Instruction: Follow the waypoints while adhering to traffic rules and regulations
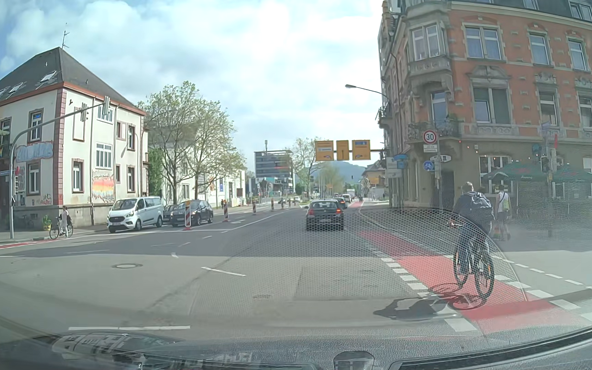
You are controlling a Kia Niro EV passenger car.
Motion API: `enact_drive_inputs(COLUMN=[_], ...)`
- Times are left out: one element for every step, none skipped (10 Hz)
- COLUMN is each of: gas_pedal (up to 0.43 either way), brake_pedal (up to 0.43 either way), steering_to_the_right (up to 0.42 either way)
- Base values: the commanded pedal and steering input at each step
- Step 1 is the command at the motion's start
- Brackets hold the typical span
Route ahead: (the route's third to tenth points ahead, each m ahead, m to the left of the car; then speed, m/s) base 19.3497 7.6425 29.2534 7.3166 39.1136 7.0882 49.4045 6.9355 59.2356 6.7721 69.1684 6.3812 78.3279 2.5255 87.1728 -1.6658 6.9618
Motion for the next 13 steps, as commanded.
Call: enact_drive_inputs(gas_pedal=[0.13, 0.13, 0.13, 0.13, 0.13, 0.13, 0.13, 0.13, 0.13, 0.13, 0.13, 0.13, 0.13], brake_pedal=[0.0, 0.0, 0.0, 0.0, 0.0, 0.0, 0.0, 0.0, 0.0, 0.0, 0.0, 0.0, 0.0], steering_to_the_right=[-0.009, -0.009, -0.009, -0.009, -0.009, -0.009, -0.009, -0.009, -0.008, -0.008, -0.009, -0.008, -0.008])
